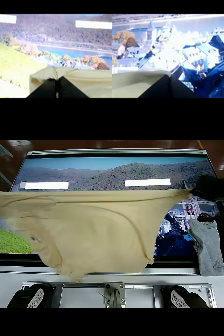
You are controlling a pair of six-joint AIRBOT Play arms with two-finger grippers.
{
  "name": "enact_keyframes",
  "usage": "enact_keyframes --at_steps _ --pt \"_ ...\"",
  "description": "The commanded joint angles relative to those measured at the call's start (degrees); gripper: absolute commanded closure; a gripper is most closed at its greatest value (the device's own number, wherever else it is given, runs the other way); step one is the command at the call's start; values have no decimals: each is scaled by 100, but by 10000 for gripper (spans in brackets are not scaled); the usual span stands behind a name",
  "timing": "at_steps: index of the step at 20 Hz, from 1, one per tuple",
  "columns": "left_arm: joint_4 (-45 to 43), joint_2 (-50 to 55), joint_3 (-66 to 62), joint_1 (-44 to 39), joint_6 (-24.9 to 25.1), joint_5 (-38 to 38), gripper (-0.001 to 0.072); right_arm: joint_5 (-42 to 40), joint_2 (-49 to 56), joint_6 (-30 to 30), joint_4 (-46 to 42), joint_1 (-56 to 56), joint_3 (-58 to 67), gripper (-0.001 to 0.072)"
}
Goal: Fold the shirts.
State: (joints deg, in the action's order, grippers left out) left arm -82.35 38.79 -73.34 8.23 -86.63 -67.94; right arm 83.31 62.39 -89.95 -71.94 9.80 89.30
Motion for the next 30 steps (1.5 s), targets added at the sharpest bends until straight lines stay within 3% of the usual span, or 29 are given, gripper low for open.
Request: enact_keyframes --at_steps 1,5,7,9,12,13,14,15,16,18,20,21,22,23,27,30 --pt "-35 748 970 7 -22 1239 669 -1464 1132 17 168 -146 -468 654" --pt "774 2076 992 7 -22 2295 669 -3211 2122 -192 662 -527 -468 654" --pt "1471 2704 992 -9 -20 2564 669 -3630 2505 -304 658 -717 -468 654" --pt "1932 3309 992 -92 -20 2487 669 -3611 2903 -404 658 -907 -468 654" --pt "2006 4015 990 -293 -22 1762 669 -3130 3324 -573 669 -1150 -468 645" --pt "2002 4129 988 -291 -20 1469 648 -3047 3366 -579 743 -1180 -468 526" --pt "1926 4148 988 -219 -22 1167 478 -3023 3353 -575 804 -1180 -461 239" --pt "1777 4116 927 -74 -33 782 268 -2802 3272 -452 870 -1108 -435 49" --pt "1565 4061 815 127 -157 354 206 -2498 3158 -216 802 -992 -376 46" --pt "1333 3788 645 754 9 -525 199 -1624 2787 289 282 -610 -330 46" --pt "1224 3362 780 1405 260 -1051 199 -507 2509 295 -553 -122 -361 58" --pt "1224 3121 1038 1744 442 -1290 154 -42 2411 409 -774 166 -476 66" --pt "1226 2911 1449 2068 501 -1482 36 225 2315 570 -743 442 -717 66" --pt "1248 2761 1945 2306 503 -1530 -12 280 2201 647 -540 726 -1106 66" --pt "1423 2647 3733 2577 741 -951 -12 -105 1993 1145 1373 1375 -2741 64" --pt "1943 2677 4315 2479 772 -269 -11 -448 1993 1270 1572 1314 -3145 63"
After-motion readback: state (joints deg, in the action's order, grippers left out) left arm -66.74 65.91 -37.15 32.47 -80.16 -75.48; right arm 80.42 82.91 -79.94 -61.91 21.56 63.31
